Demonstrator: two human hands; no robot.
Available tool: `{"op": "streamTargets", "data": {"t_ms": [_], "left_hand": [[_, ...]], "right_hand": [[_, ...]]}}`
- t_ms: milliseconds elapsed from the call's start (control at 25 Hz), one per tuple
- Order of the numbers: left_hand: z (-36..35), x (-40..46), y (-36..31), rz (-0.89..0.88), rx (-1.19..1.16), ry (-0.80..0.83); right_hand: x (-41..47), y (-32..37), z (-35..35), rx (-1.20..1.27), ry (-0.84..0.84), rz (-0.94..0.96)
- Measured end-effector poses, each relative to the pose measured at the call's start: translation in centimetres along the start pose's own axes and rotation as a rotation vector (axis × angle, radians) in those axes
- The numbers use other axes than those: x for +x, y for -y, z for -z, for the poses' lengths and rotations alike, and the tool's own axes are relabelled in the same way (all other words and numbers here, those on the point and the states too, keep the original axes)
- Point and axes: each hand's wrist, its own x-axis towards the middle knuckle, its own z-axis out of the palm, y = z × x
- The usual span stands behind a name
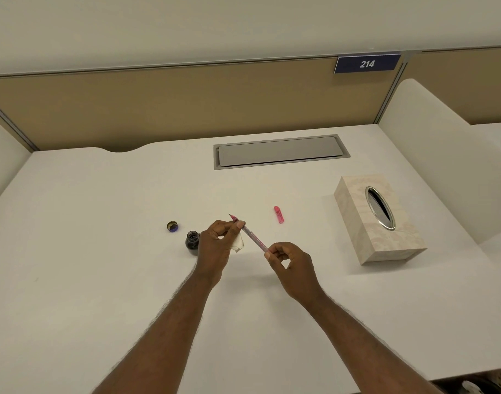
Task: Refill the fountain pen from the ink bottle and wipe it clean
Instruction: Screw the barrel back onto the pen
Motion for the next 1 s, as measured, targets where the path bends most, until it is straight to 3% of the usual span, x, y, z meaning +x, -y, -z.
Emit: {"op": "streamTargets", "data": {"t_ms": [360,640,880,1000], "left_hand": [[-0.2,-0.2,0.2,0.022,-0.023,-0.047],[0.2,-0.2,0.2,0.041,-0.035,-0.063],[0.6,-0.3,0.1,0.044,-0.024,-0.057],[0.8,-0.4,0.1,0.042,-0.026,-0.071]], "right_hand": [[-0.5,0.3,-0.5,-0.138,-0.165,0.14],[-0.4,0.4,-0.6,-0.035,-0.121,0.132],[0.0,1.1,-1.0,0.314,-0.028,-0.198],[-0.3,1.6,-0.9,0.402,0.013,-0.261]]}}
